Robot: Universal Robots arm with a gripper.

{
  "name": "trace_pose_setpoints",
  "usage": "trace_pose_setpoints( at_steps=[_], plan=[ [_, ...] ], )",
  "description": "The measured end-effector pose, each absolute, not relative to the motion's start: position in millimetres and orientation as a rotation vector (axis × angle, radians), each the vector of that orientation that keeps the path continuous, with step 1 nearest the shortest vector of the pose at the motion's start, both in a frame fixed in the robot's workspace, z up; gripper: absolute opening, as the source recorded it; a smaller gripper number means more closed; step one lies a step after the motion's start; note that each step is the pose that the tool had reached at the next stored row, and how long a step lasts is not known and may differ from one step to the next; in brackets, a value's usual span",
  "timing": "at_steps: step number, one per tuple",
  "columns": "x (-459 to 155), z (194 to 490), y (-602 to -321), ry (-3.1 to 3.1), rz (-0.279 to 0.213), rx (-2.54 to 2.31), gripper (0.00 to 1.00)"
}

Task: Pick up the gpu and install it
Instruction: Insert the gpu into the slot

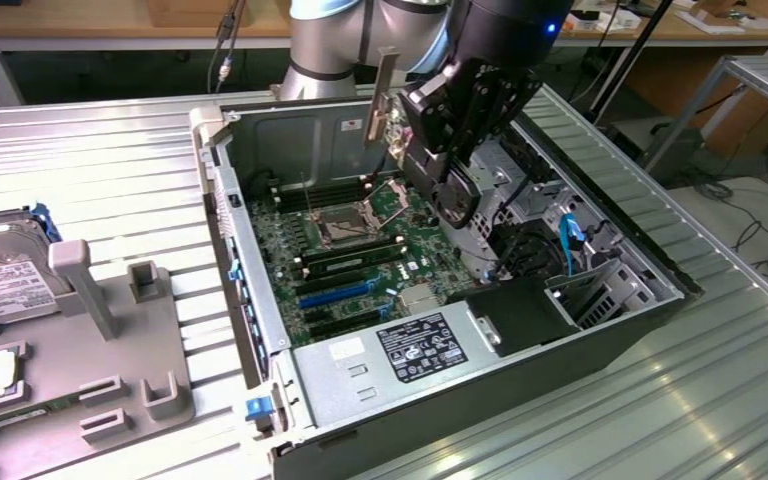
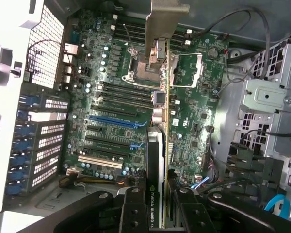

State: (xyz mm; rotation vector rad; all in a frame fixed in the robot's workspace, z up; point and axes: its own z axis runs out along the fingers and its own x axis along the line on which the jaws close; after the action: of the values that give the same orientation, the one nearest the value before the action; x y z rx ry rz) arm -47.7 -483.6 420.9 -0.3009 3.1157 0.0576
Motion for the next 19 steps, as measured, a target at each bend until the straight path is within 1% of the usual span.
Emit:
trace_pose_setpoints(
  at_steps=[19],
  plan=[
    [-47.8, 421.0, -483.6, 3.099, 0.058, -0.452, 0.27]
  ],
)
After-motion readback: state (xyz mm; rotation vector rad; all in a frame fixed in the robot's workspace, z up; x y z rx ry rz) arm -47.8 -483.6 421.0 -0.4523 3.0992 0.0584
